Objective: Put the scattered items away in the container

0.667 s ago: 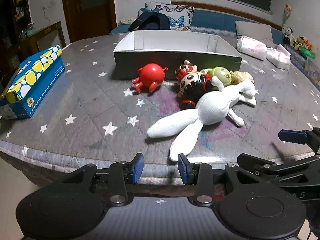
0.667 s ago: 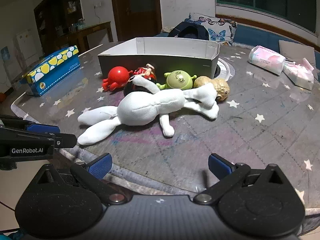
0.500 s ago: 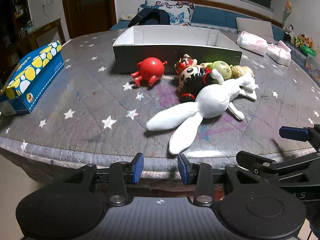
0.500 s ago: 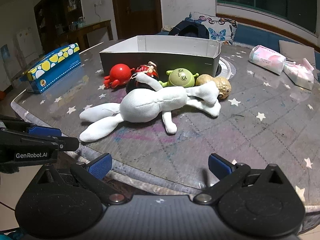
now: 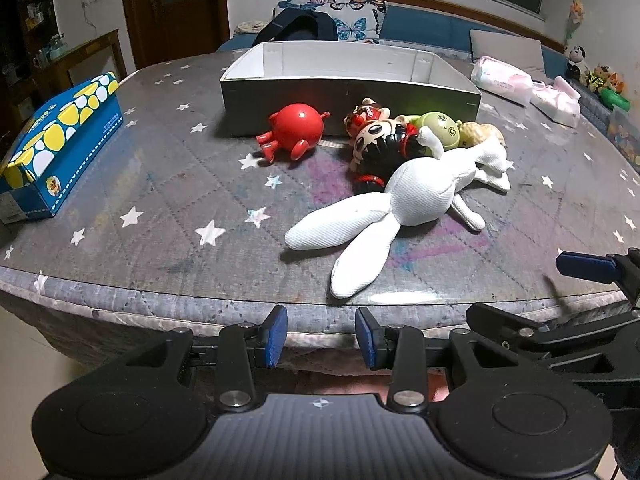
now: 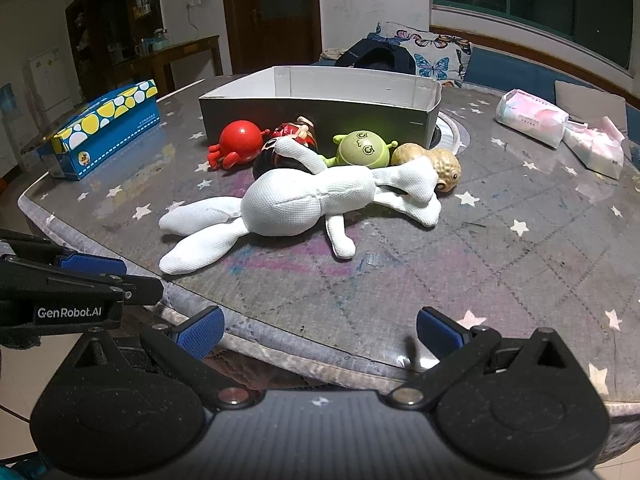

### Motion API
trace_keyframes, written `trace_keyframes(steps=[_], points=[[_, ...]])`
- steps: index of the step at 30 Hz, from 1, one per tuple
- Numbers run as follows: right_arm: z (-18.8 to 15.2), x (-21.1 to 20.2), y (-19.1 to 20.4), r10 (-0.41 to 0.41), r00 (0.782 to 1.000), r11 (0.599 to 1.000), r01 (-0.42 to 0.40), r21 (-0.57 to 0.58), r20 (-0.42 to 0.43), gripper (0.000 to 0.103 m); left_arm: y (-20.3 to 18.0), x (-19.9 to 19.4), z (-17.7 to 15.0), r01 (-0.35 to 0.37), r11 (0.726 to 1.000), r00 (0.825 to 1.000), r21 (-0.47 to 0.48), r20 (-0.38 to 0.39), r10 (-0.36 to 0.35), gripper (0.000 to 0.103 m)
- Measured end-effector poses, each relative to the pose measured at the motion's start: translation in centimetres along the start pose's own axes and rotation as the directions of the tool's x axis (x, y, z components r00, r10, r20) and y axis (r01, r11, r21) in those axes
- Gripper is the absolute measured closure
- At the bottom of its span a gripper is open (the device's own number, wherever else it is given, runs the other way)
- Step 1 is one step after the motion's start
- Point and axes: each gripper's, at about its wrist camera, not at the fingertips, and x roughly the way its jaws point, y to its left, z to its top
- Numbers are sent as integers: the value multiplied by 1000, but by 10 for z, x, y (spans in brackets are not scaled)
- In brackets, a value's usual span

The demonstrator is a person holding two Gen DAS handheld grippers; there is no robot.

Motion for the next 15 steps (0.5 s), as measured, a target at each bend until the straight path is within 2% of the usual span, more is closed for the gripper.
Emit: trace_keyframes(steps=[5,15], points=[[-5,-12,-16,2,1000,1000,-2,-24,-9,0,-1,1,0,3,1000,1000,2,-3,-3,63],[-4,-1,-34,10,1000,999,-11,-37,-10,0,-3,3,-1,2,1000,1000,9,-6,-2,64]])
